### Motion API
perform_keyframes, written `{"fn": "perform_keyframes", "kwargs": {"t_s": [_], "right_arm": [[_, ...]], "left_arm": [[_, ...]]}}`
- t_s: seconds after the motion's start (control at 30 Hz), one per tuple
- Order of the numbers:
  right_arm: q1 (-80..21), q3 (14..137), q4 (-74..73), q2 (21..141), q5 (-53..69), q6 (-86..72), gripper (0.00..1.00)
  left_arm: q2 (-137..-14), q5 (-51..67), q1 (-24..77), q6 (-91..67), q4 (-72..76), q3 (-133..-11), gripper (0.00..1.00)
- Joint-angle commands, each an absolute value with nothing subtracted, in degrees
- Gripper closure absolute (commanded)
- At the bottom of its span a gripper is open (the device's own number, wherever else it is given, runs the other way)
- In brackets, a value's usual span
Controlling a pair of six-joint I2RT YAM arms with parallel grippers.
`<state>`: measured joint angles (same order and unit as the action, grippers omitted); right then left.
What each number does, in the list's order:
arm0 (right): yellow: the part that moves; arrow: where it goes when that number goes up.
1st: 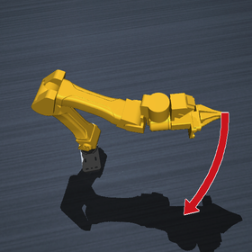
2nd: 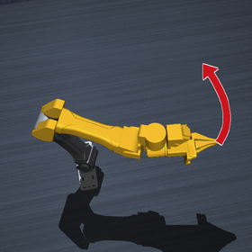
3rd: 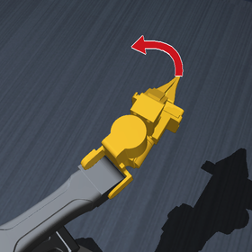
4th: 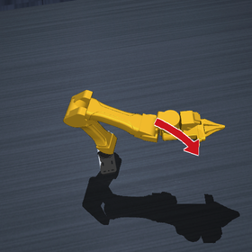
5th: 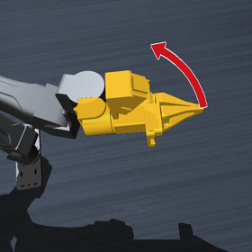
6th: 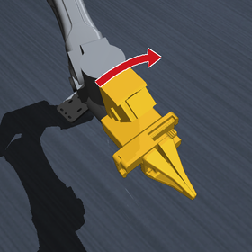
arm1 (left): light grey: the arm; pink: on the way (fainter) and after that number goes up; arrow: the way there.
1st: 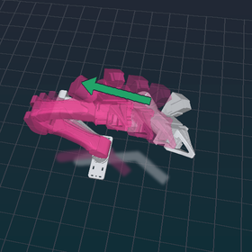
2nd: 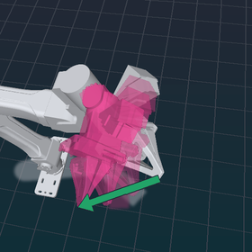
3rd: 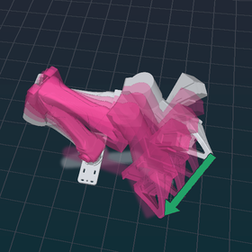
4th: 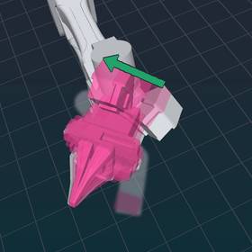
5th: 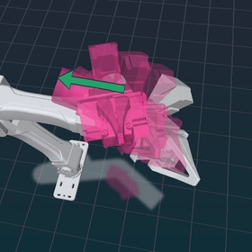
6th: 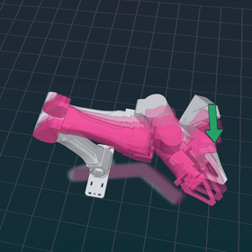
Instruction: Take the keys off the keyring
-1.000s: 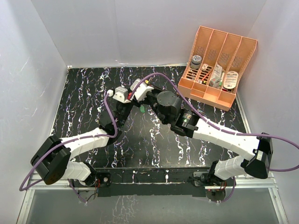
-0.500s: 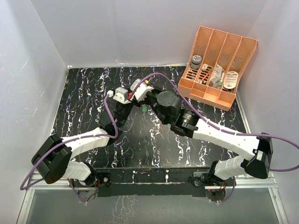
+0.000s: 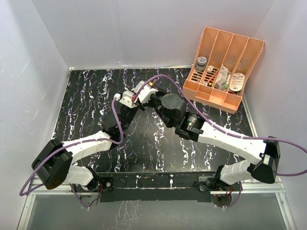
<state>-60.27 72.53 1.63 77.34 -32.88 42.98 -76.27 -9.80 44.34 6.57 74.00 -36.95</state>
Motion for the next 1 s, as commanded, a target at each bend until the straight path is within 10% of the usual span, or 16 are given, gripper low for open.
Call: {"fn": "perform_keyframes", "kwargs": {"t_s": [0.0, 0.5, 0.67, 0.97], "right_arm": [[-60.47, 73.64, 5.37, 75.89, -34.29, 42.31, 1.0], [-60.47, 73.04, 4.44, 73.97, -33.01, 38.71, 1.0], [-60.47, 73.34, 6.38, 74.29, -34.3, 39.7, 1.0], [-60.47, 73.03, 5.63, 73.26, -32.64, 39.49, 1.0]], "left_arm": [[-72.11, -7.8, 44.38, 9.94, 74.0, -38.2, 0.82], [-66.86, -3.88, 44.37, 9.84, 69.4, -39.12, 0.79], [-66.54, -6.15, 44.38, 5.77, 70.34, -36.06, 0.28], [-64.31, -0.2, 44.38, 8.03, 71.33, -34.15, 0.25]]}}
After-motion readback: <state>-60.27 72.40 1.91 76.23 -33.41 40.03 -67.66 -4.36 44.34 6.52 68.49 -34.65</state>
